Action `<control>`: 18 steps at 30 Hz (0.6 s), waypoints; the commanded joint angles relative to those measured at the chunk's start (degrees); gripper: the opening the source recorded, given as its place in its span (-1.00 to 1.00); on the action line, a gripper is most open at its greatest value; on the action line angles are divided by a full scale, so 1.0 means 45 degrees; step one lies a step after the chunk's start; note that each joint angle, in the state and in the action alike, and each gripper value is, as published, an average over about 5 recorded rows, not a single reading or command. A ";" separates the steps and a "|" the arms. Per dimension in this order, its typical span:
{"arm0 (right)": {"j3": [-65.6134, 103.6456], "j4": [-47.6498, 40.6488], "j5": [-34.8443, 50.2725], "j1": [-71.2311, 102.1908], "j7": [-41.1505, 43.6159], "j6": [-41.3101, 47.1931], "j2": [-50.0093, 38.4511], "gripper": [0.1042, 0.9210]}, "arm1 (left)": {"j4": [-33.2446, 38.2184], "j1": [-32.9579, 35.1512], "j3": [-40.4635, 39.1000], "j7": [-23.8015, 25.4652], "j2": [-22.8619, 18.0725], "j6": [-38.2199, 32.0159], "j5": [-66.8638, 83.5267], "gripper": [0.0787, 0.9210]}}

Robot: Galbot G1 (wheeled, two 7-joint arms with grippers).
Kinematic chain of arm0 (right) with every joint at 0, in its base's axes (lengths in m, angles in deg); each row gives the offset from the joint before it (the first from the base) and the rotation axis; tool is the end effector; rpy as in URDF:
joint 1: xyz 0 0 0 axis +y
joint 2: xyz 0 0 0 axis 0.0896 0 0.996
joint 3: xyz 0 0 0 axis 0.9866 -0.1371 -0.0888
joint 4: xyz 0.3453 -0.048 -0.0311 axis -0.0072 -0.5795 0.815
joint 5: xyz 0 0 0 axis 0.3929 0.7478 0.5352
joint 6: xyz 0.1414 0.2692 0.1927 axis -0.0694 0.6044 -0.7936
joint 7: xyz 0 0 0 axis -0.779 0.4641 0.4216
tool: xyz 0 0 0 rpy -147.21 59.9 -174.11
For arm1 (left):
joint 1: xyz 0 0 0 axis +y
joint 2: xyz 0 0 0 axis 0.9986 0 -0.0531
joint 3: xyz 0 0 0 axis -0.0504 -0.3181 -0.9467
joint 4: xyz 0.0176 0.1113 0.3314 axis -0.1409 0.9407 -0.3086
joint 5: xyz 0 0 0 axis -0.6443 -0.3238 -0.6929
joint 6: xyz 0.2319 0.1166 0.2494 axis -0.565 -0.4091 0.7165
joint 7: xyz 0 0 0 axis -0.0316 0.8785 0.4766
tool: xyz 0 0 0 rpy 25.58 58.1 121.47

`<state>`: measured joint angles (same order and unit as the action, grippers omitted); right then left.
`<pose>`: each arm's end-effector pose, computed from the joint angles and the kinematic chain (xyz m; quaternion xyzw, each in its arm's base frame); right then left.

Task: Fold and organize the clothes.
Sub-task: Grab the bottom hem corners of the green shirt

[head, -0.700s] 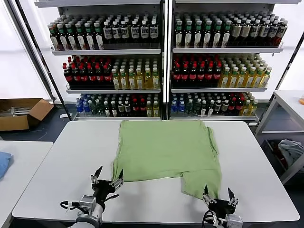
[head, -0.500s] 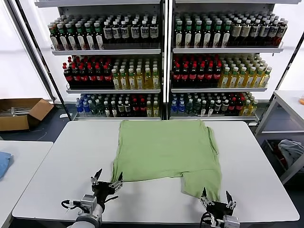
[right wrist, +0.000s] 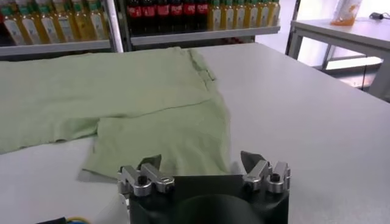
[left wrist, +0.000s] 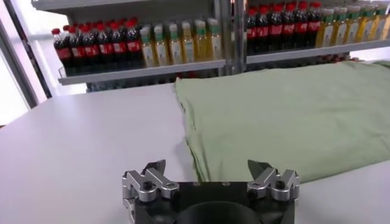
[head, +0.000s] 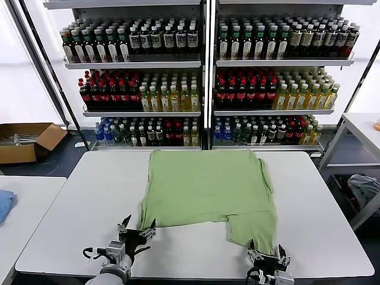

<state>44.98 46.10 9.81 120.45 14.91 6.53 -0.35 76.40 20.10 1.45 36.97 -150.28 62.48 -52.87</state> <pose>0.1494 0.0257 -0.3070 -0.1213 -0.9603 -0.0293 0.2496 0.2199 0.0074 -0.3176 -0.0551 -0.9720 -0.0460 0.2238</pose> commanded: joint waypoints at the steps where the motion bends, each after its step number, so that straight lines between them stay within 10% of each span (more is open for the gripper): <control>1: -0.0019 -0.0174 0.0127 -0.0014 -0.0059 0.0017 0.0051 0.68 | -0.0218 -0.0040 -0.0015 -0.0012 0.0013 0.0168 0.0103 0.73; 18: -0.0021 -0.0152 0.0090 -0.0016 0.0082 -0.0092 -0.0045 -0.48 | -0.0540 0.0249 -0.0179 0.0048 -0.0068 0.0393 0.0338 -0.39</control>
<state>44.86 45.63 10.00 120.48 15.43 5.86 -0.71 74.58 21.17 0.64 37.29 -150.55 63.57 -51.42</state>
